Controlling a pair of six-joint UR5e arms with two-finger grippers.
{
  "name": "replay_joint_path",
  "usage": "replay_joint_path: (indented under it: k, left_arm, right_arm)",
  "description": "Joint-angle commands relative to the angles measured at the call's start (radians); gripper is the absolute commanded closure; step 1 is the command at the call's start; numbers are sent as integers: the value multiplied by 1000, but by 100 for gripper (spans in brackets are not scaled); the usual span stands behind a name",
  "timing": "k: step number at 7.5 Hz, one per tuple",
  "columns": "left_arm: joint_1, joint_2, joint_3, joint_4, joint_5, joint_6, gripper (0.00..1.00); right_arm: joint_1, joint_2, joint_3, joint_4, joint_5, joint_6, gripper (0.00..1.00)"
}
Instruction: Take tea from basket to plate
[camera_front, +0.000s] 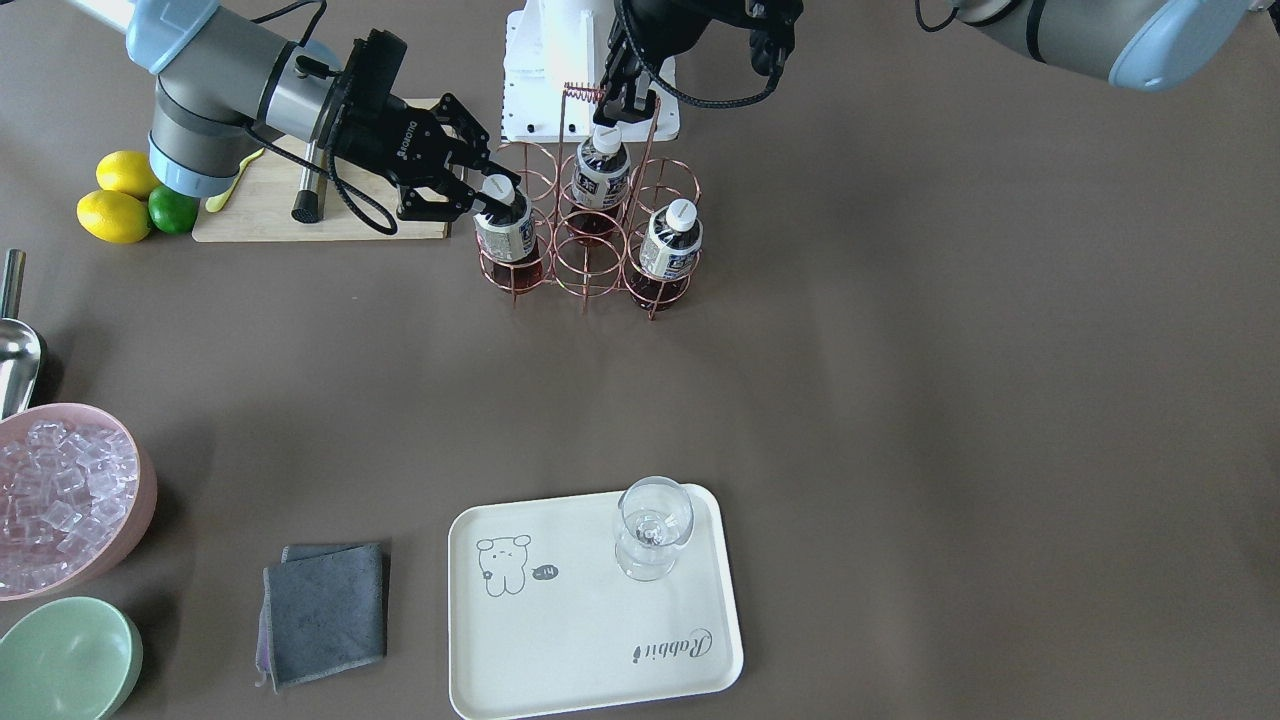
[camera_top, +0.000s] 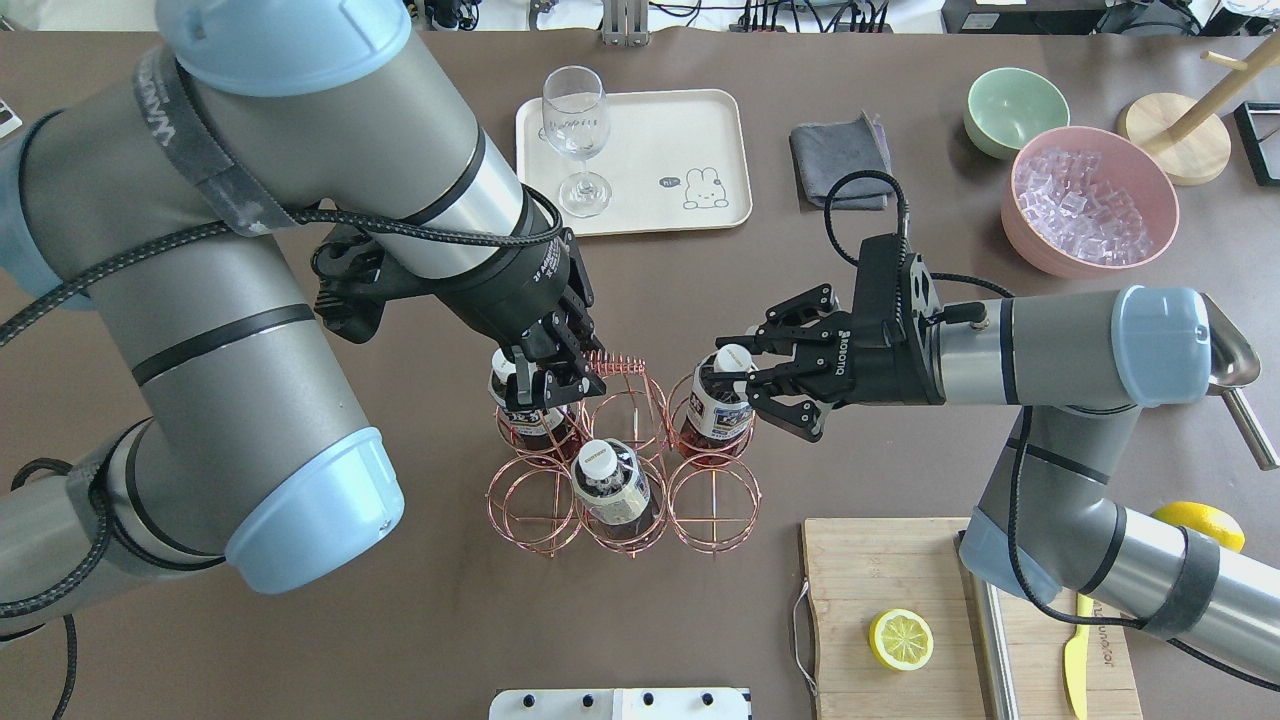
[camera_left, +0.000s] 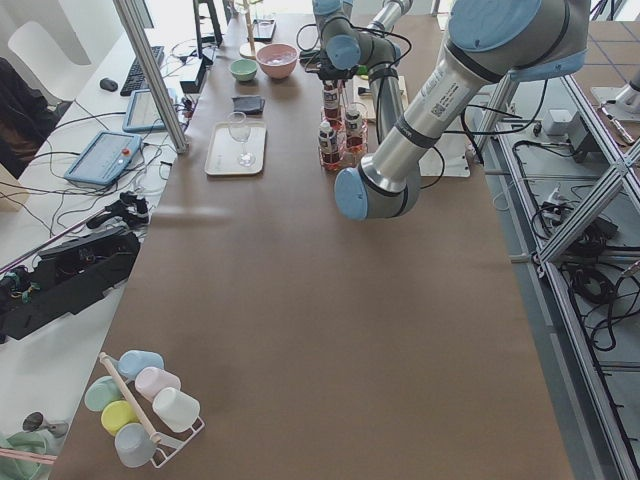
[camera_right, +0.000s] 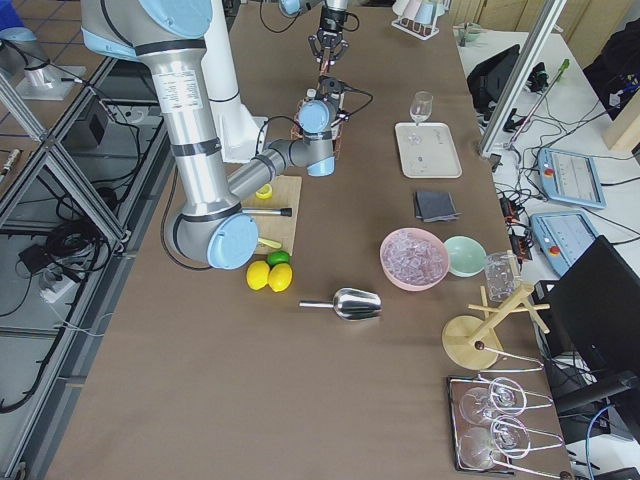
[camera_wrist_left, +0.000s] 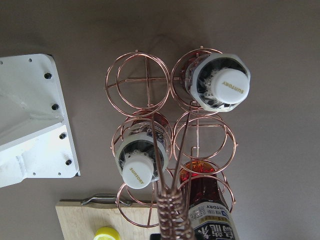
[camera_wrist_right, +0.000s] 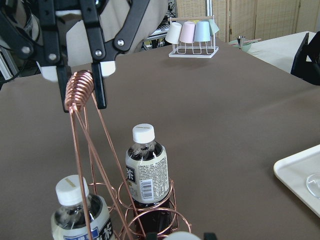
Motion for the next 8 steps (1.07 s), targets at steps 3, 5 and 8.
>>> replay_joint_path:
  k: [3,5,8]
  left_arm:
    - [-37,-2,-32,24,-8,-1,100]
    - [-37,-3,-31,26,-8,-1,100]
    - [-37,-4,-33,30,-8,-2,100]
  right_arm:
    - [53,1,55,-41,24,41,100]
    - [106,10,89,-95,74,42,100]
    - [134,10,95,-90,93,67,100]
